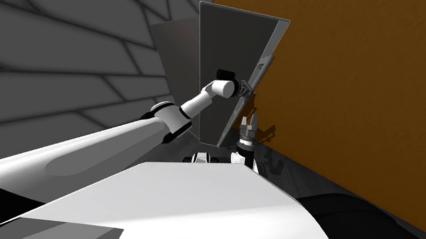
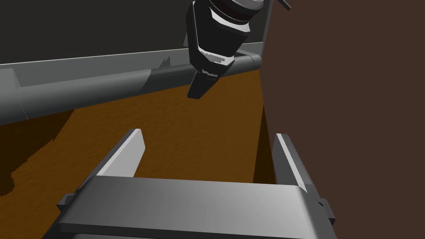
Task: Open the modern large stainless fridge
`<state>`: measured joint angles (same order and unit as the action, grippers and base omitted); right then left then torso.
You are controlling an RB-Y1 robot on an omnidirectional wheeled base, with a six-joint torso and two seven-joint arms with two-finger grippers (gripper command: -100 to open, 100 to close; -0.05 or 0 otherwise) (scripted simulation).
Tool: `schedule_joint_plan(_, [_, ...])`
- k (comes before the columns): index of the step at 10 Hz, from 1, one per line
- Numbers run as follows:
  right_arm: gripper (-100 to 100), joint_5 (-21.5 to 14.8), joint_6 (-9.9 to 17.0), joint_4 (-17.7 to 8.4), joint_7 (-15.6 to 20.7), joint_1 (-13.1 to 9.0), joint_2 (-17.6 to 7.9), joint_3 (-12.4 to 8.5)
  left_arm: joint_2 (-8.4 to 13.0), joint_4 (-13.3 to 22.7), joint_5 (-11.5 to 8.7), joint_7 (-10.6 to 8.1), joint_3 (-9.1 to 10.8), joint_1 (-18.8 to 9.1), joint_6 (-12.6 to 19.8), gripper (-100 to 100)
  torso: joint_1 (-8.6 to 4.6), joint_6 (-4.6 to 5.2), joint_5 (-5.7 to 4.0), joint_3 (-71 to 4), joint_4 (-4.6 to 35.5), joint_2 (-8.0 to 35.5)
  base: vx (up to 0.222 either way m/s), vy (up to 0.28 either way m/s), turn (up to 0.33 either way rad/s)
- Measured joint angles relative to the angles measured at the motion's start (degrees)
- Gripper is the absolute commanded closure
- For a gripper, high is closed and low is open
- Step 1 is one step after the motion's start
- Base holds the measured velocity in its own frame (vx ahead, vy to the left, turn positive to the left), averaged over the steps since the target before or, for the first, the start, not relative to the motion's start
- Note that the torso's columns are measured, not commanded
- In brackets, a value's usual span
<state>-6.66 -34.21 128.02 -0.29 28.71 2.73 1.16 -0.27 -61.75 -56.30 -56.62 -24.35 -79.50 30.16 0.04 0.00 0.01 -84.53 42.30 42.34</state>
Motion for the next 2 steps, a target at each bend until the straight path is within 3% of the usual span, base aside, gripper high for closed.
schedule_joint_plan(2, [0, 0.0, 0.0, 0.0, 0.0, 0.0, 0.0, 0.0, 0.0, 0.0, 0.0, 0.0, 0.0, 0.0, 0.0, 0, -0.06, 0.0, -0.02, -0.03, -0.02, -0.04, 0.0, 0.0, 0.0])
